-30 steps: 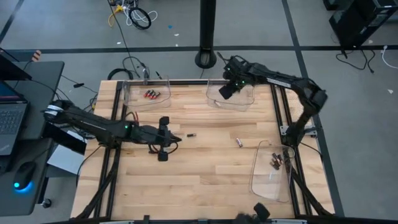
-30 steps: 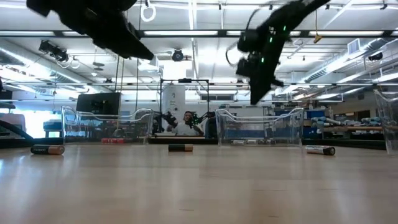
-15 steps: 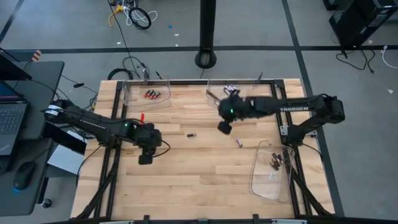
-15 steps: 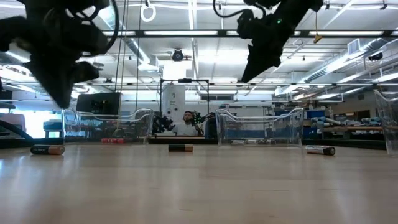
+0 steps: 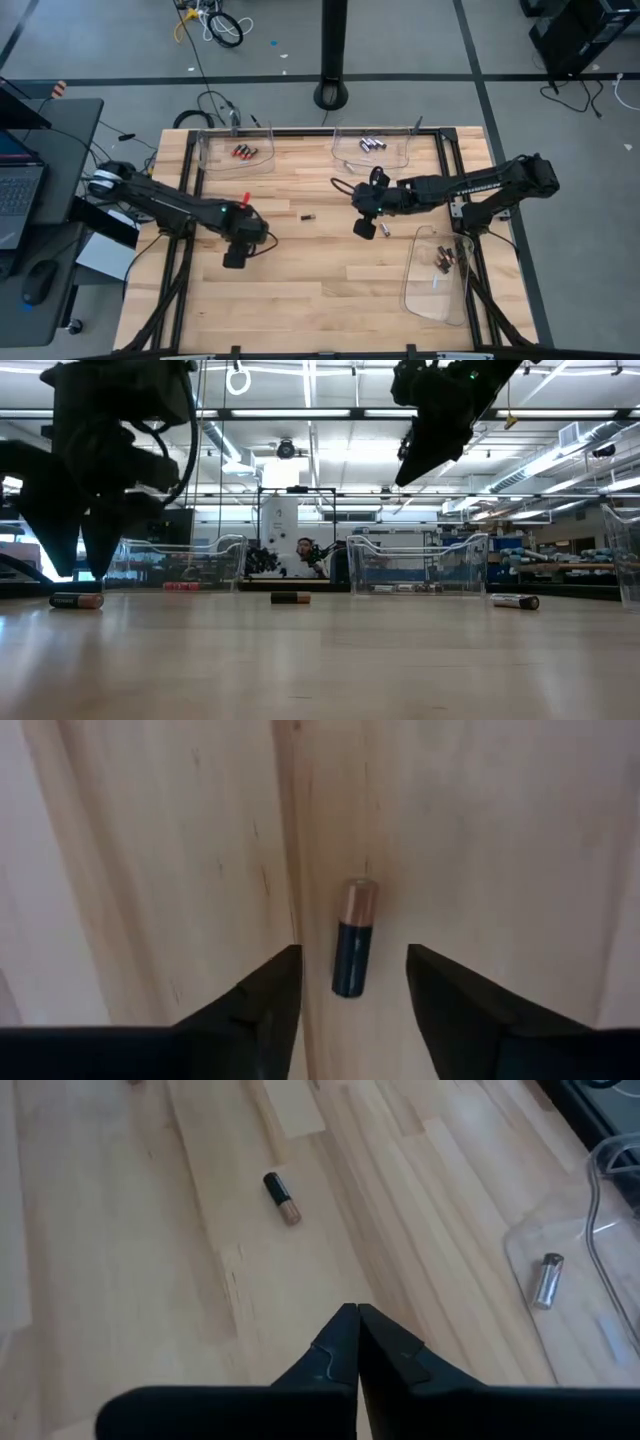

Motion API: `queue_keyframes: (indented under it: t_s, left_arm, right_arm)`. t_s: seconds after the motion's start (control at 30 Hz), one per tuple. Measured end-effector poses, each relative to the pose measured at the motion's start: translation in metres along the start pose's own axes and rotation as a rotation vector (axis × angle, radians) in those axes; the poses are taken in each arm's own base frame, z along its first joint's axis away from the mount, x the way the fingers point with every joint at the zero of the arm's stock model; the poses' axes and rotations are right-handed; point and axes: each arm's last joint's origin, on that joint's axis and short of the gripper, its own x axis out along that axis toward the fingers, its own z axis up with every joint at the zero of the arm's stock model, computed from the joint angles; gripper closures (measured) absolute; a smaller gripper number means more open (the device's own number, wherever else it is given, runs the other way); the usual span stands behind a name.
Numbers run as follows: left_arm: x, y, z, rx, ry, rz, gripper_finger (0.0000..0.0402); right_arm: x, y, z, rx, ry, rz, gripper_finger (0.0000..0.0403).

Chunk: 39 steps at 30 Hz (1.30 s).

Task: Sort batteries
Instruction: Put the brown battery into the bottom right transparent bin

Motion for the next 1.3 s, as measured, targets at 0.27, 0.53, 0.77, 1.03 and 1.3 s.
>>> queue_keyframes:
  t_s: [0.27, 0.53, 0.77, 1.03, 1.3]
  left_arm:
    - [0.018, -0.002, 0.009, -0.003, 0.026, 0.006, 0.0205]
    - [0.038, -0.001, -0.001, -0.018, 0.021, -0.022, 0.0239]
    - [0.038, -0.001, -0.002, -0.037, -0.001, -0.019, 0.0331]
    - [0.013, -0.001, 0.002, -0.041, -0.219, -0.044, 0.0358]
    - [-0.04, 0.0, 0.024, -0.035, -0.862, -0.02, 0.0358]
  right_arm:
    - [-0.001, 0.002, 0.0, -0.007, -0.007, -0.006, 0.0378]
    - [-0.001, 0.003, -0.001, -0.011, -0.006, -0.005, 0.0389]
    - [-0.001, 0.003, -0.001, -0.019, -0.003, -0.006, 0.0381]
    - [-0.026, 0.006, -0.015, -0.07, 0.069, -0.003, 0.0389]
    - [-0.041, 0.028, -0.041, -0.061, -0.111, 0.014, 0.0389]
